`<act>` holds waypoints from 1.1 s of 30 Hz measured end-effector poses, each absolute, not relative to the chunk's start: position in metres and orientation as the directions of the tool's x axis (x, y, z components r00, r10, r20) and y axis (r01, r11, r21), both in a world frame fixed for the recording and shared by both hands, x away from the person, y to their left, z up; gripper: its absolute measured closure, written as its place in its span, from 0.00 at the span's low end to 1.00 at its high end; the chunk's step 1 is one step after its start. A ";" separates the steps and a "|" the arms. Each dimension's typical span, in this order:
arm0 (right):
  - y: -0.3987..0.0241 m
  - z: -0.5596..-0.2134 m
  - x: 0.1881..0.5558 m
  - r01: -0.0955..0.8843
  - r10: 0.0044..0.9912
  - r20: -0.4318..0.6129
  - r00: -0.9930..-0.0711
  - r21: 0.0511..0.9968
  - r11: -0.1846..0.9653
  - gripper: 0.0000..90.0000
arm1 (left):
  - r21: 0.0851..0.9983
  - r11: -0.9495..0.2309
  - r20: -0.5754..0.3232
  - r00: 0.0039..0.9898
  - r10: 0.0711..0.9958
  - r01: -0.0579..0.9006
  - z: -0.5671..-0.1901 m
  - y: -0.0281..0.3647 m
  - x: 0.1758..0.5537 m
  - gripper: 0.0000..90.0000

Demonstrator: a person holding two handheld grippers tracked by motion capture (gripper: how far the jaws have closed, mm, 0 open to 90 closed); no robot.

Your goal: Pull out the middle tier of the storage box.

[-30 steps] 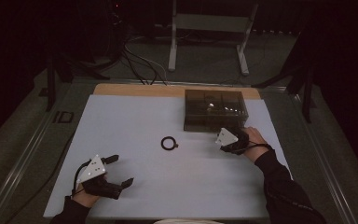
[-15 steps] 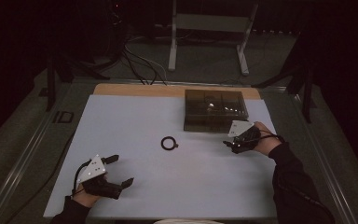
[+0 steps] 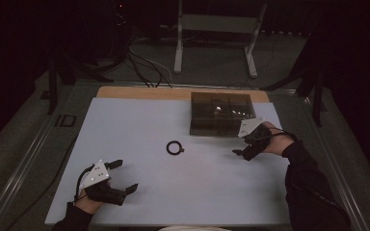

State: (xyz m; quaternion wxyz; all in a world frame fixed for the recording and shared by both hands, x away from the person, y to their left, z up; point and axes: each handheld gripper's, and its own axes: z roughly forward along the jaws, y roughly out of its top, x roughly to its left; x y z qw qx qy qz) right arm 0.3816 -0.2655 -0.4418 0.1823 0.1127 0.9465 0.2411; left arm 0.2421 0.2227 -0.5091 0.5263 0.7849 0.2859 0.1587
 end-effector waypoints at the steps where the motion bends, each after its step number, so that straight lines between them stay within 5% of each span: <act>1: -0.267 -0.440 0.383 0.109 0.283 -0.292 -0.914 0.494 0.863 0.11 | 0.917 -0.282 -0.053 0.786 0.616 0.283 -0.509 0.223 0.242 0.01; 22: -0.278 -0.430 0.406 0.101 0.191 -0.172 -0.966 0.428 0.898 0.17 | 0.916 -0.282 -0.055 0.786 0.615 0.284 -0.509 0.222 0.242 0.01; 27: -0.277 -0.426 0.415 0.091 0.157 -0.128 -0.979 0.417 0.904 0.26 | 0.917 -0.284 -0.051 0.788 0.614 0.281 -0.509 0.222 0.242 0.01; 33: -0.275 -0.426 0.421 0.067 0.140 -0.161 -0.977 0.394 0.917 0.47 | 0.917 -0.284 -0.051 0.788 0.613 0.279 -0.509 0.222 0.242 0.01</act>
